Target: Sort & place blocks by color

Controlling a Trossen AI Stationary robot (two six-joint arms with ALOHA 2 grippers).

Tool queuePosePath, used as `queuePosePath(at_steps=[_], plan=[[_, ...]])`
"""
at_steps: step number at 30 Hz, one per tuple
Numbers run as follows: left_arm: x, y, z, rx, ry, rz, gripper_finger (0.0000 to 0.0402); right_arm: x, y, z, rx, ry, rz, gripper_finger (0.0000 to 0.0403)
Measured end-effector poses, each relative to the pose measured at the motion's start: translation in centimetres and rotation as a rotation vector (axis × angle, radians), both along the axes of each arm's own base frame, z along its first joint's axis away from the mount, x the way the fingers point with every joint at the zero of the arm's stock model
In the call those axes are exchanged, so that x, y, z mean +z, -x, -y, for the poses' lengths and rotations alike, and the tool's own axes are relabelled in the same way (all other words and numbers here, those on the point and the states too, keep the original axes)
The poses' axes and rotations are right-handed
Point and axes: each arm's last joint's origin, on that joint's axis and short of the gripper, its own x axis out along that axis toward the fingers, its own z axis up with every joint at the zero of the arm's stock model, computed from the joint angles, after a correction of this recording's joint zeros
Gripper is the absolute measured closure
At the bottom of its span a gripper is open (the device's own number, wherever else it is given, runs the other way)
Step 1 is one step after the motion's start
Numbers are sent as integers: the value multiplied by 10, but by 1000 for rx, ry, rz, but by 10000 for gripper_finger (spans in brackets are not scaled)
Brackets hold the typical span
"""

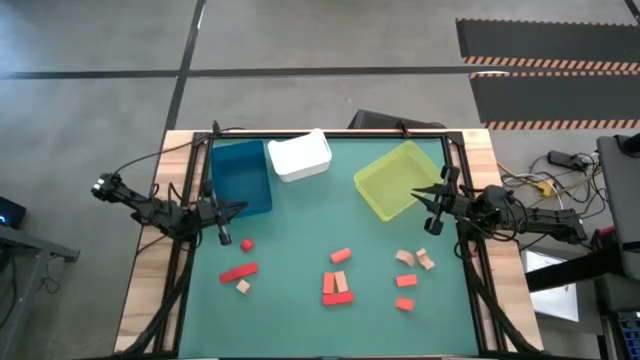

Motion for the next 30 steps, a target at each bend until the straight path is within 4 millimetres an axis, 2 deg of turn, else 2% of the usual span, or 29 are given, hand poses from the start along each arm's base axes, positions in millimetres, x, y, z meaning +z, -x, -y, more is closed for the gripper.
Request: queuePosePath(at_steps=[23,25,27,28,30], plan=[[0,0,0,-2,7,3,402,0,0,0,0,0,0,364],[0,0,1,-23,114,43,402,0,0,0,0,0,1,364],[1,-1,2,-68,333,116,402,0,0,0,4,-11,2,364],[1,-1,2,-80,438,149,402,0,0,0,21,-51,9,364],[1,-1,2,-65,519,184,402,0,0,-1,65,-177,28,364]])
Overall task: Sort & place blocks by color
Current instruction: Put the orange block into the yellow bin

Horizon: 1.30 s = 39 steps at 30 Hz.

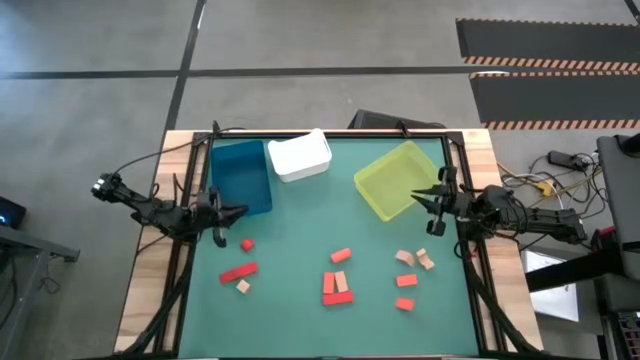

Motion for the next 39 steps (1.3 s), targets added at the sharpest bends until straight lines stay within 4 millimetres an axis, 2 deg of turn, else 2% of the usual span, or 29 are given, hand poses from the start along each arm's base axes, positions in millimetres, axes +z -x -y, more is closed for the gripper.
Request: queuePosePath(at_steps=[5,9,15,19,21,33,39], plan=[[7,0,0,11,47,78,402,1,0,0,57,-255,46,364],[17,2,-1,11,98,181,402,1,0,0,63,-279,50,364],[21,2,-1,-15,111,213,402,5,1,0,72,-281,96,364],[21,1,0,-23,105,212,402,7,2,0,97,-404,136,364],[22,1,0,-20,86,220,402,9,2,2,55,-438,169,364],[36,-5,2,18,-21,295,402,23,-8,3,60,-361,287,364],[34,-8,4,43,-26,273,402,35,-25,4,50,-363,221,364]])
